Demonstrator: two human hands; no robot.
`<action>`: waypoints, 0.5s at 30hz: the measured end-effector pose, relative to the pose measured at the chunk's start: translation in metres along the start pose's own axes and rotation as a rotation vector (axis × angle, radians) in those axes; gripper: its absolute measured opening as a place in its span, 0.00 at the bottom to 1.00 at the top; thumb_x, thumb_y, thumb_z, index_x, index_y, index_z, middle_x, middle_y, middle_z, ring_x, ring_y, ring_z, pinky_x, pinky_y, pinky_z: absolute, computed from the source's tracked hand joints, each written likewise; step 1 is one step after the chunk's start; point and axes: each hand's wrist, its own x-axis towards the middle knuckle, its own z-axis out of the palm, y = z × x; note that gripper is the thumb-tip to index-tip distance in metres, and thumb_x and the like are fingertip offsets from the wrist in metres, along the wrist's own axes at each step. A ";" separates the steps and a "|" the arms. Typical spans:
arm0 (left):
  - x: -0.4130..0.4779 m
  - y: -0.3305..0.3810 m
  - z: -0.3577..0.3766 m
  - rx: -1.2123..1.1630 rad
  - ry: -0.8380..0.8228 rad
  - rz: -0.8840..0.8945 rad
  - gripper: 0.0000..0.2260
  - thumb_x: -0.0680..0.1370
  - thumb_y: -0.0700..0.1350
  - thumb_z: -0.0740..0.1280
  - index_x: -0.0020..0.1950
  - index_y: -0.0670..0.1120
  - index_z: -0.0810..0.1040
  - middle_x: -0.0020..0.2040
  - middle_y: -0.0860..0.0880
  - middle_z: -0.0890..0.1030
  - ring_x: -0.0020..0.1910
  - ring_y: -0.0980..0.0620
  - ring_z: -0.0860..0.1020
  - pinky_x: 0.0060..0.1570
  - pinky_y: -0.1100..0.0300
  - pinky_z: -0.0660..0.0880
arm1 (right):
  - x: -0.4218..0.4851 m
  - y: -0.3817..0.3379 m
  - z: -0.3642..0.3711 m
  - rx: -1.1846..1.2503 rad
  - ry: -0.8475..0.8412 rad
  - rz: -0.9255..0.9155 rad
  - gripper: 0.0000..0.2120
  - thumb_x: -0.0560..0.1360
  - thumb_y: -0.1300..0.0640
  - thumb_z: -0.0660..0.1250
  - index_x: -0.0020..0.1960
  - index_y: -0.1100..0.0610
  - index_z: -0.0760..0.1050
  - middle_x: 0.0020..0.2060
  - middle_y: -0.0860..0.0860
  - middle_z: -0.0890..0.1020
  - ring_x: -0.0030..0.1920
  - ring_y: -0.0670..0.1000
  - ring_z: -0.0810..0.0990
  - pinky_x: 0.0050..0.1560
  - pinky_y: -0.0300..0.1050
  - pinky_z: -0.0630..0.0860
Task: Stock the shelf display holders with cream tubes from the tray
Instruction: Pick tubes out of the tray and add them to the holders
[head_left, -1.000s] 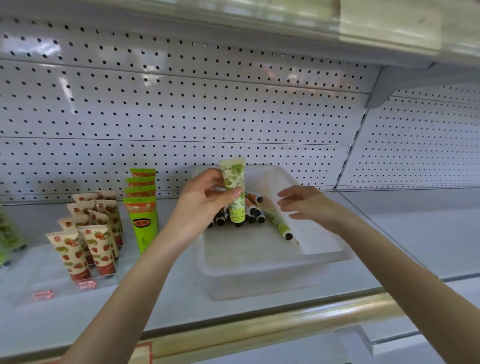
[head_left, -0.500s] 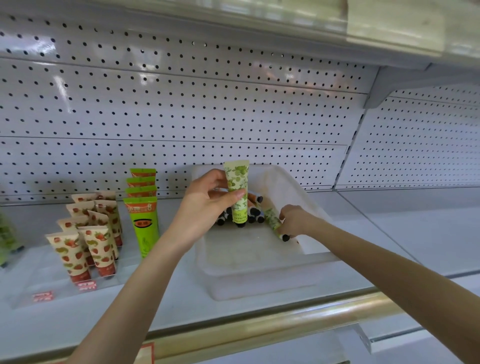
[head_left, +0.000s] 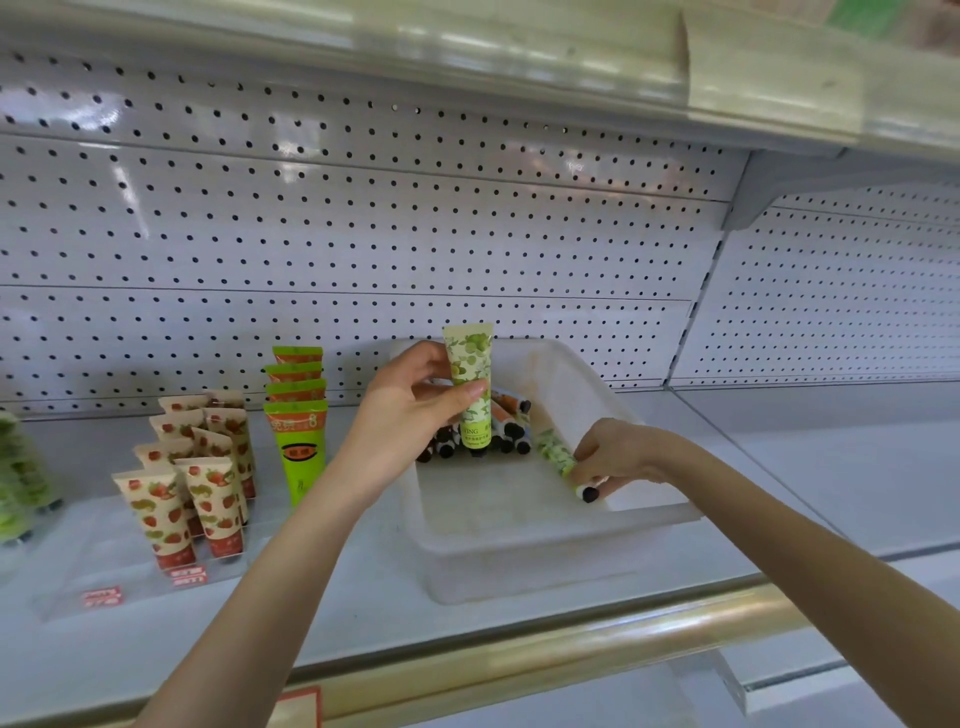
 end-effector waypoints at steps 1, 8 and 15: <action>0.000 0.001 -0.001 -0.007 0.000 0.000 0.09 0.73 0.40 0.70 0.52 0.45 0.77 0.50 0.47 0.81 0.44 0.55 0.81 0.45 0.58 0.80 | -0.006 -0.001 -0.003 0.039 -0.005 -0.024 0.06 0.73 0.65 0.68 0.39 0.67 0.74 0.36 0.56 0.73 0.36 0.49 0.81 0.50 0.43 0.81; -0.005 0.007 -0.007 -0.023 0.019 0.035 0.07 0.74 0.40 0.69 0.50 0.46 0.76 0.49 0.48 0.81 0.46 0.53 0.81 0.43 0.59 0.81 | -0.056 -0.022 -0.002 0.384 0.099 -0.296 0.11 0.73 0.66 0.69 0.54 0.59 0.76 0.51 0.55 0.78 0.44 0.50 0.81 0.46 0.39 0.80; -0.018 0.014 -0.023 -0.089 0.043 0.085 0.07 0.73 0.39 0.69 0.49 0.48 0.77 0.45 0.53 0.82 0.42 0.58 0.82 0.41 0.58 0.81 | -0.089 -0.042 0.028 0.600 0.230 -0.471 0.16 0.71 0.68 0.70 0.55 0.56 0.73 0.49 0.51 0.81 0.45 0.45 0.81 0.45 0.37 0.79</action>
